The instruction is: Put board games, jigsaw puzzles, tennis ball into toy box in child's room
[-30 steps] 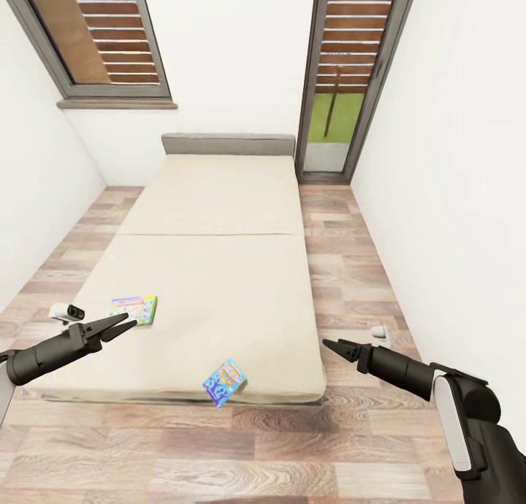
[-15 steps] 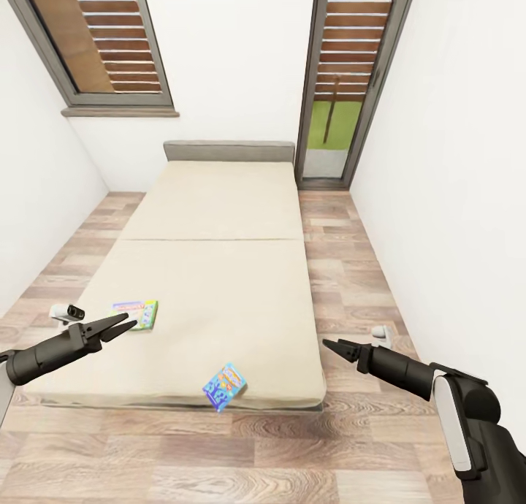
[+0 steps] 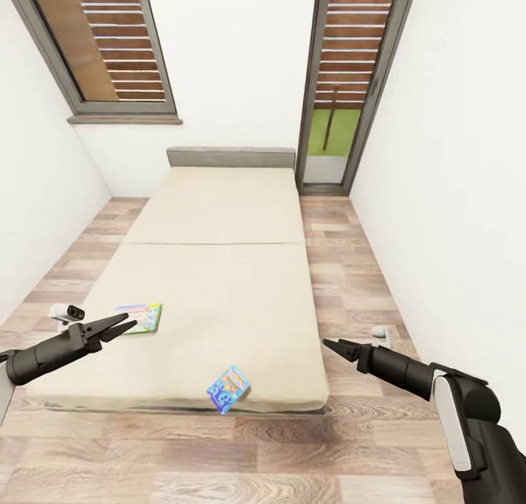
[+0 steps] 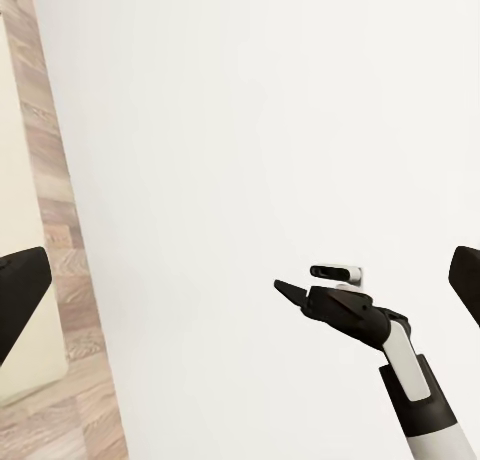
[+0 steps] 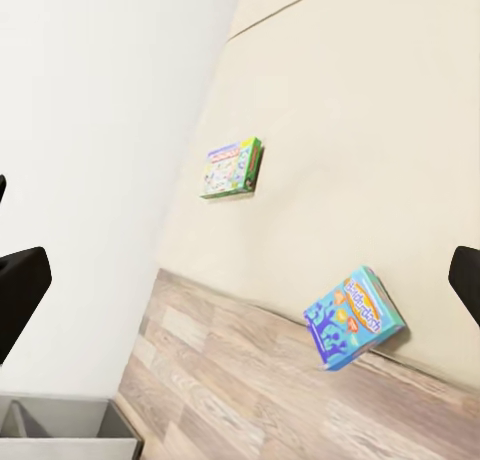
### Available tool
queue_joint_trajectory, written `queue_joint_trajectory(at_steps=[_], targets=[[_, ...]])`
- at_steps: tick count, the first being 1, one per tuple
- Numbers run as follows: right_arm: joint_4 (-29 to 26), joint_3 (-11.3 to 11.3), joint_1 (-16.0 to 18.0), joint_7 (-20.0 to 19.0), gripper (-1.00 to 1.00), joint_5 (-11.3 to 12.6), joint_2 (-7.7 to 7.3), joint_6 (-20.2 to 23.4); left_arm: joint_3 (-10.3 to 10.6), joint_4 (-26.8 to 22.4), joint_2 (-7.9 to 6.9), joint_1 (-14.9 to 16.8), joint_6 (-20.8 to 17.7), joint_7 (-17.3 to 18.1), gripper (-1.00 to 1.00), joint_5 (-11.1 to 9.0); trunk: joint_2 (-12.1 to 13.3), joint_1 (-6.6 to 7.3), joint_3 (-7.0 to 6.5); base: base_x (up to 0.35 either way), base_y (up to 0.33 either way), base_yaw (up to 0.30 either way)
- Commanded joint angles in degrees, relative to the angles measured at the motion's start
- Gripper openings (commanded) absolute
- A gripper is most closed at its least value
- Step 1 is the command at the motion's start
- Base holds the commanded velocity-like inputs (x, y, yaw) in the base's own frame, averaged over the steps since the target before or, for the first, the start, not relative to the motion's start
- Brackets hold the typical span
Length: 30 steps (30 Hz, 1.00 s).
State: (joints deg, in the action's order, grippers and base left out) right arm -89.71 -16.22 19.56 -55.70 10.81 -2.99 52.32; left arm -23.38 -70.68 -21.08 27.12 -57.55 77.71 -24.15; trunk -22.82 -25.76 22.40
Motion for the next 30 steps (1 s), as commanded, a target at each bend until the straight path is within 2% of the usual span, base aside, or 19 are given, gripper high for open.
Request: queue_joint_trajectory(at_steps=[1,8,30], targets=[[0.0,0.0,0.0,-0.2,1.00,0.0,0.01,0.2,0.0,0.0,-0.01,0.0,-0.5,0.1,1.00,-0.1,-0.1,-0.02,-0.01,-0.103,0.197,0.000],[0.0,0.0,0.0,0.2,1.00,0.0,0.01,0.2,0.0,0.0,-0.01,0.0,-0.5,0.1,1.00,-0.1,-0.1,-0.02,-0.66,-0.083,0.191,0.000],[0.0,0.0,0.0,0.8,1.00,0.0,0.08,0.2,0.0,0.0,-0.01,0.0,-0.5,0.1,1.00,-0.1,-0.1,-0.02,-2.72,-0.004,0.080,0.000]])
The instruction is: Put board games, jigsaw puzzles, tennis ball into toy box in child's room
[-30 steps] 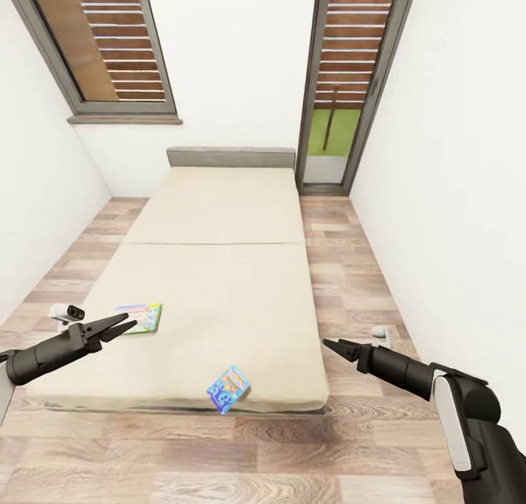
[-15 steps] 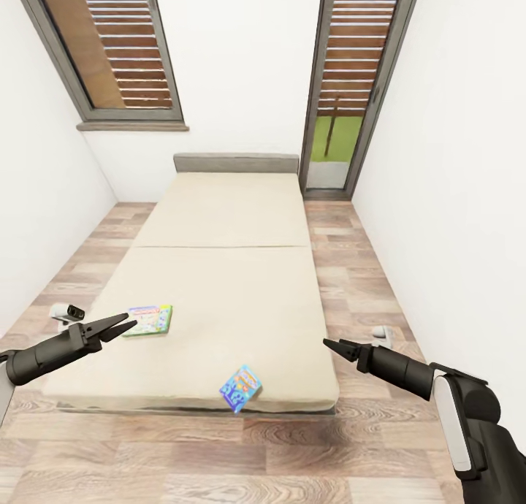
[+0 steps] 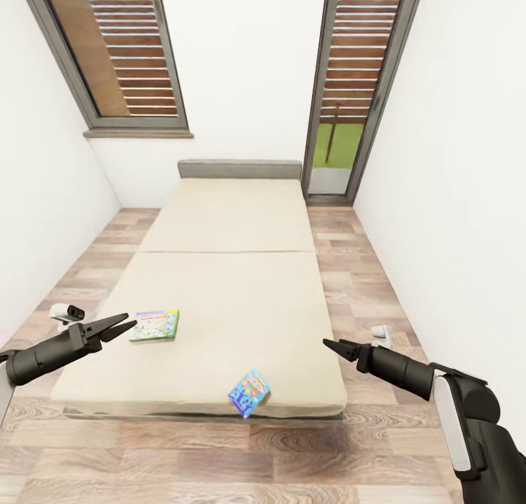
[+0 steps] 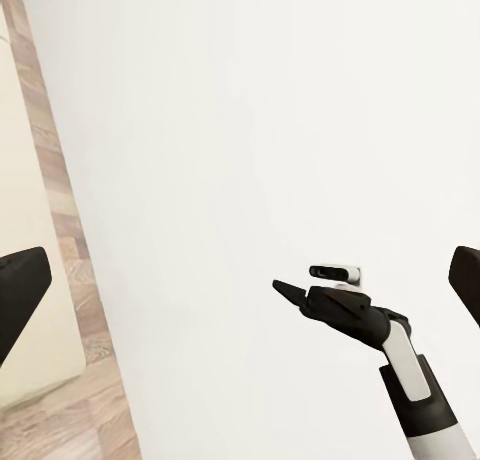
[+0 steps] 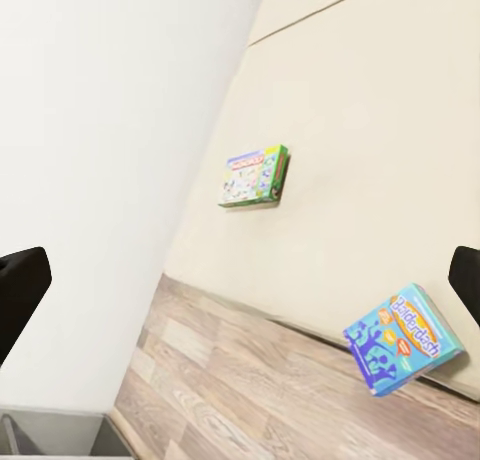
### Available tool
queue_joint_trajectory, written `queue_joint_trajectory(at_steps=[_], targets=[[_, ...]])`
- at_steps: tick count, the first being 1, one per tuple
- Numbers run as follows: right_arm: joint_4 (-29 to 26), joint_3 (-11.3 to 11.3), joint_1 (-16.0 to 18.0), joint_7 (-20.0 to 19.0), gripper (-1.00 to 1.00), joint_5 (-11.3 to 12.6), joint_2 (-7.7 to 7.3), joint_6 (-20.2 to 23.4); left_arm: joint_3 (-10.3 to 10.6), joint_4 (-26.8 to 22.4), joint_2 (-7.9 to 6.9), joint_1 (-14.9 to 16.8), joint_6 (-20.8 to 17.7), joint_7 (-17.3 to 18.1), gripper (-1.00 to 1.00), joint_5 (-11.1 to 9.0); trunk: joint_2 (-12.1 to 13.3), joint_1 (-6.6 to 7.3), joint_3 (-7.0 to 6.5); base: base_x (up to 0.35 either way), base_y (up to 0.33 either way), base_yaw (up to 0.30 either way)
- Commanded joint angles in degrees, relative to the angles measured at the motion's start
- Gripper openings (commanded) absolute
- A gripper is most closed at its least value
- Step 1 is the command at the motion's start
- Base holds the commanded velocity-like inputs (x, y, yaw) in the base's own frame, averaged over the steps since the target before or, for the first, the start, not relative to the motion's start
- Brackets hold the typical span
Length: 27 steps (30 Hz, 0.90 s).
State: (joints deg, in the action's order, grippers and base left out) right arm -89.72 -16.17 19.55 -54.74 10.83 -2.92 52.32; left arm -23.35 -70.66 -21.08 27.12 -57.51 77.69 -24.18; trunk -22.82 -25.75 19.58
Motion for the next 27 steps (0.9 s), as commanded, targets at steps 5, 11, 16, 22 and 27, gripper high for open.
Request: queue_joint_trajectory(at_steps=[5,11,16,22,27], targets=[[0.0,0.0,0.0,-0.1,1.00,-0.1,0.10,0.1,0.0,0.0,-0.01,0.0,-0.5,0.1,1.00,-0.1,-0.1,-0.03,-0.38,0.000,0.006,0.000],[0.1,-0.1,0.0,-0.1,1.00,-0.1,0.40,-2.3,0.0,0.0,-0.01,0.0,-0.5,0.1,1.00,-0.2,-0.1,-0.03,-0.70,0.000,0.001,0.000],[0.2,-0.1,0.0,-0.1,1.00,0.0,0.49,-3.0,0.0,0.0,-0.01,0.0,-0.5,0.0,1.00,-0.1,-0.1,-0.03,-0.76,0.000,0.000,0.000],[0.2,-0.1,0.0,-0.2,1.00,0.2,0.46,-3.2,0.0,0.0,-0.01,0.0,-0.5,0.1,1.00,-0.1,-0.1,-0.03,-0.77,0.000,0.000,0.000],[0.2,-0.1,0.0,-0.2,1.00,0.1,0.49,-3.3,0.0,0.0,-0.01,0.0,-0.5,0.1,1.00,-0.2,-0.1,-0.03,-0.77,0.000,0.000,0.000]])
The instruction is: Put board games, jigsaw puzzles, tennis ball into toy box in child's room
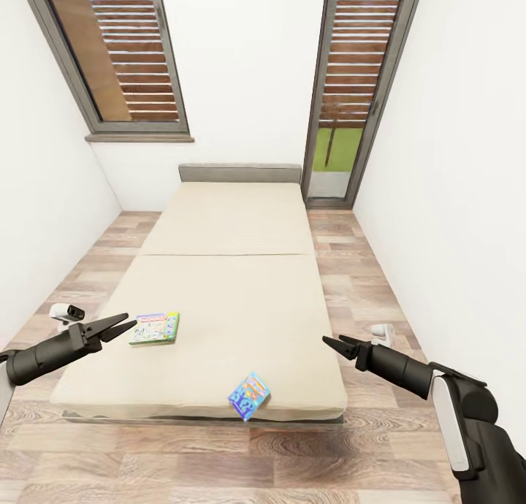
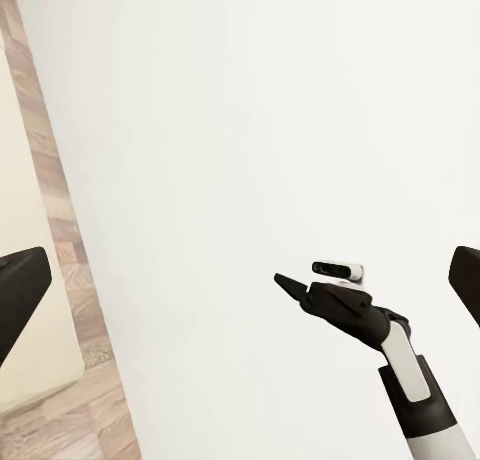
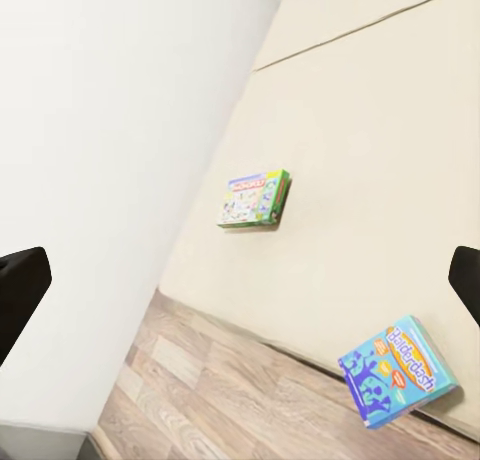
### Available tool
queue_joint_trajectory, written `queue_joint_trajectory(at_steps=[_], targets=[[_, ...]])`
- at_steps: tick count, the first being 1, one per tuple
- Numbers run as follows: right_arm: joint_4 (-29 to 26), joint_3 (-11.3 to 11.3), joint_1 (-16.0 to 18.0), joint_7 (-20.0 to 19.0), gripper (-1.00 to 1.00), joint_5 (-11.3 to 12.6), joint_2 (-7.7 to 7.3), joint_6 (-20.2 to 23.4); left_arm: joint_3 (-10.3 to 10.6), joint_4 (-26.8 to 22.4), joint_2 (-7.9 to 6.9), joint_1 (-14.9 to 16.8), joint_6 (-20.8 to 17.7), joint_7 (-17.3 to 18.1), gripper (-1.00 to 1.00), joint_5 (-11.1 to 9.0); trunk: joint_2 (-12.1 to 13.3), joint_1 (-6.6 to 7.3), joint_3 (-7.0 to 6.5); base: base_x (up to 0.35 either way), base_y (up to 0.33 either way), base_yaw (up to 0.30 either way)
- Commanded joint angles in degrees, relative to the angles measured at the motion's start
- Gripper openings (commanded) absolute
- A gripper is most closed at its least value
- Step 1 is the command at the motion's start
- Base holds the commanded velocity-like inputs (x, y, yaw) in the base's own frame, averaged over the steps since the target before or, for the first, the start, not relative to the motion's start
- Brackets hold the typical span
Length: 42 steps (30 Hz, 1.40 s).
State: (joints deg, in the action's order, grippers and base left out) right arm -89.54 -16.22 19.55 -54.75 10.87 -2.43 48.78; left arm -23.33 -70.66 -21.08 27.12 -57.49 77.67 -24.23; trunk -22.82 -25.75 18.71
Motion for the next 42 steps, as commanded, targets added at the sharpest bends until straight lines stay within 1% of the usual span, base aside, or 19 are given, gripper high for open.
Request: queue_joint_trajectory(at_steps=[1,11,21,26,31,42], targets=[[0.0,0.0,0.0,-0.1,1.00,0.0,0.01,0.3,0.0,0.0,-0.01,0.0,-0.5,0.1,1.00,-0.1,-0.1,-0.03,0.10,0.000,0.000,0.000],[0.0,0.0,0.0,-0.1,1.00,-0.1,0.04,0.2,0.0,0.0,0.00,0.0,-0.6,0.1,1.00,-0.1,-0.1,-0.03,0.10,0.000,0.129,0.000],[0.0,0.0,0.0,-0.1,1.00,0.0,0.01,0.2,0.0,0.0,0.07,0.0,-0.5,0.1,1.00,-0.1,-0.1,-0.03,0.02,0.000,0.026,0.000],[-0.1,0.1,0.0,-0.2,1.00,0.0,0.08,0.2,0.0,0.0,0.07,0.0,-0.5,0.1,1.00,-0.1,-0.1,-0.03,-0.33,0.000,0.002,0.000],[-0.1,0.1,0.0,-0.2,1.00,0.0,0.65,0.2,0.0,0.0,0.08,0.0,-0.5,0.1,1.00,-0.1,-0.1,-0.03,-0.77,0.000,0.000,0.000],[-0.1,0.1,0.0,-0.1,1.00,-0.1,0.84,0.2,0.0,0.0,0.08,0.0,-0.5,0.1,1.00,-0.1,-0.1,-0.03,-1.79,0.000,0.000,0.000]])
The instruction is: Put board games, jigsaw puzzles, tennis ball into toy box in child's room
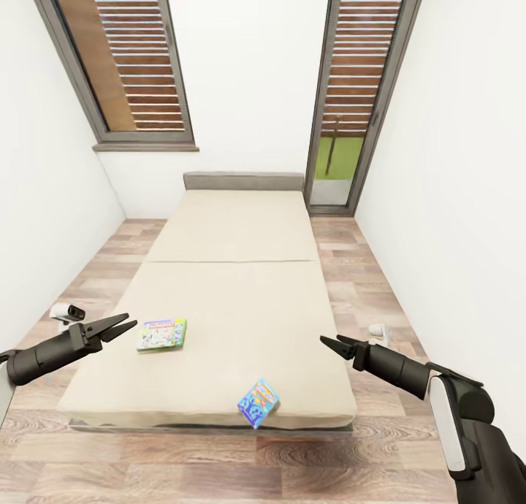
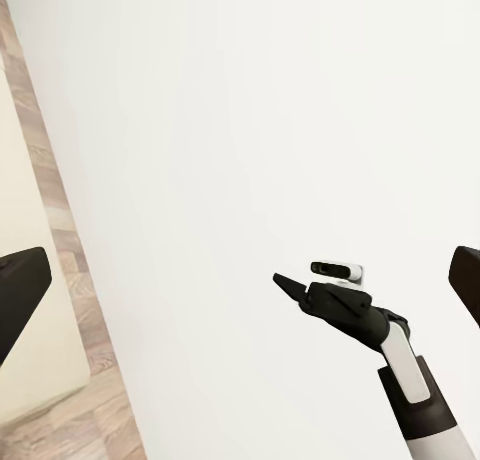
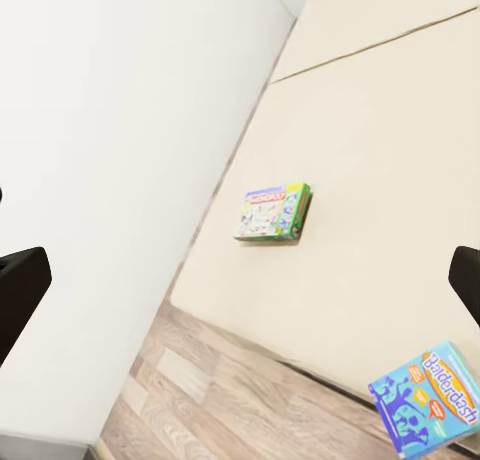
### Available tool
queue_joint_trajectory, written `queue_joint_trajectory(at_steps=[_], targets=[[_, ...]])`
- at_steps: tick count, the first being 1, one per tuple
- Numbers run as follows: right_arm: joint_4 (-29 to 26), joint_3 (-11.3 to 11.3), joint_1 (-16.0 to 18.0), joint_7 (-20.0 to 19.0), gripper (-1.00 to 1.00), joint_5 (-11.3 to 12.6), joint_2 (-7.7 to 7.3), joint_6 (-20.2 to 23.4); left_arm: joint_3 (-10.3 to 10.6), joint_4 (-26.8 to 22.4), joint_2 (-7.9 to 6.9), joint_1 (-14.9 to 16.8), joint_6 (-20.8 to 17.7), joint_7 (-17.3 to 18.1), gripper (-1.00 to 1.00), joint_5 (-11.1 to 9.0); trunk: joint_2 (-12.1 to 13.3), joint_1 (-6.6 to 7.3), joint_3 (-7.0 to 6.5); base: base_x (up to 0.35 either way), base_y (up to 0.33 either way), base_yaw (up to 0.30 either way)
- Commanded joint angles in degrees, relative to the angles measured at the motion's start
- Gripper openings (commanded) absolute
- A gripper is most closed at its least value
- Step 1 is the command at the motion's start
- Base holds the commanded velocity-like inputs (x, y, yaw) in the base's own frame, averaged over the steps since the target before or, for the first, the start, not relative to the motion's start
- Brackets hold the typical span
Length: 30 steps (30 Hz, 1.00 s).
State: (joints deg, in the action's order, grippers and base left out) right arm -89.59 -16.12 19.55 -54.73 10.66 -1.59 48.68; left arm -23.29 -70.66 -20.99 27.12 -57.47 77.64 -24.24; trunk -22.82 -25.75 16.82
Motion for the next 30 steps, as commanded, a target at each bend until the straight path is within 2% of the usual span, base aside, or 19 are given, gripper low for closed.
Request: queue_joint_trajectory(at_steps=[1,30], targets=[[0.0,0.0,0.0,-0.1,1.00,0.0,0.02,0.3,0.0,0.0,-0.01,0.0,-0.5,0.1,1.00,-0.1,-0.1,-0.03,0.00,0.000,0.000,0.000],[0.0,-0.1,0.0,-0.1,1.00,0.0,0.02,0.3,-0.1,0.0,-0.10,0.0,-0.6,0.3,1.00,-0.2,-0.1,-0.03,-2.71,0.000,0.000,0.000]])
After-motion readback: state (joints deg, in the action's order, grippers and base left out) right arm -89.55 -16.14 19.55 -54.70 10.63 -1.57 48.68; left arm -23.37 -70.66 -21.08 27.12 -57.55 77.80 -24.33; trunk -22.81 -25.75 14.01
